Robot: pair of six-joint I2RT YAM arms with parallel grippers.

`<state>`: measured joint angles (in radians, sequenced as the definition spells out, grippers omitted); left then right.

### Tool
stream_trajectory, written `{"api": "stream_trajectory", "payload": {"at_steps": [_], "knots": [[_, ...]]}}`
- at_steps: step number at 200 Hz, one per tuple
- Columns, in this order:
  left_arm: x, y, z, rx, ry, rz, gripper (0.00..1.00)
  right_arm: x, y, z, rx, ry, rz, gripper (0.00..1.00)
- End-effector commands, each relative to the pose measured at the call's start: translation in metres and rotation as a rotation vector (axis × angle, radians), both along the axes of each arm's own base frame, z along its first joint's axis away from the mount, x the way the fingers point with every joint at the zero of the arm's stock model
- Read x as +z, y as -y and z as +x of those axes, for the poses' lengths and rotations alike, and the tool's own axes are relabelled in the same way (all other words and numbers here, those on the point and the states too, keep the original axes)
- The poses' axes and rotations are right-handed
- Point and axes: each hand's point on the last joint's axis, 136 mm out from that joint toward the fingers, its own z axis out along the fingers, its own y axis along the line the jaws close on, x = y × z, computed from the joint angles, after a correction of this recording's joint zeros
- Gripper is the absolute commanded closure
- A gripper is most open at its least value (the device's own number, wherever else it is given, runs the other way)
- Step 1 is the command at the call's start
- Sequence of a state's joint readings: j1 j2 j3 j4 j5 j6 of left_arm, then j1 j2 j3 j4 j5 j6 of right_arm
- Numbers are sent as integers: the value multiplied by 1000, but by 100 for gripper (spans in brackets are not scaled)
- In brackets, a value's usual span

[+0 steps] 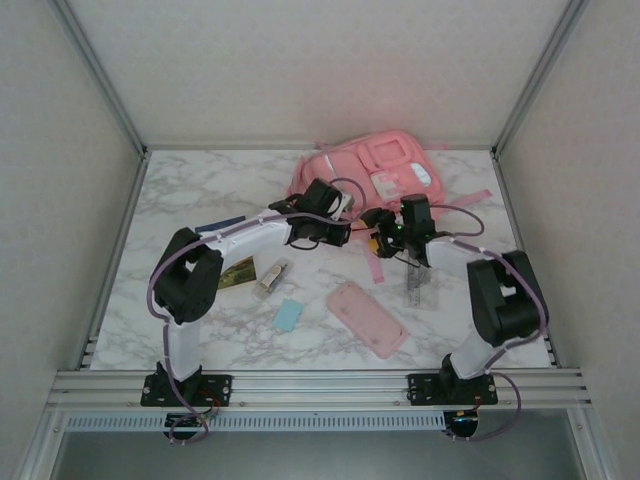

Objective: Pack books, pencil case, and school supplies into a backpack

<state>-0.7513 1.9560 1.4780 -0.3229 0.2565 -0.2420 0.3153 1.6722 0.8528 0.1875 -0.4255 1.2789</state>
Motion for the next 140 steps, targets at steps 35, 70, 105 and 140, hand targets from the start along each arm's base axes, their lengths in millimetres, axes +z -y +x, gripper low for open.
{"api": "stream_trajectory", "payload": {"at_steps": [35, 70, 105, 140], "knots": [[6, -22, -10, -6, 83, 86, 100, -8, 0, 32, -88, 37, -17, 100], [-24, -82, 26, 180, 107, 271, 100, 10, 13, 15, -42, 67, -120, 100], [-33, -147, 73, 377, 157, 367, 100, 31, 23, 4, 18, 120, -190, 100], [-16, -164, 110, 464, 173, 308, 100, 82, 28, 12, 192, 307, -333, 100]]}}
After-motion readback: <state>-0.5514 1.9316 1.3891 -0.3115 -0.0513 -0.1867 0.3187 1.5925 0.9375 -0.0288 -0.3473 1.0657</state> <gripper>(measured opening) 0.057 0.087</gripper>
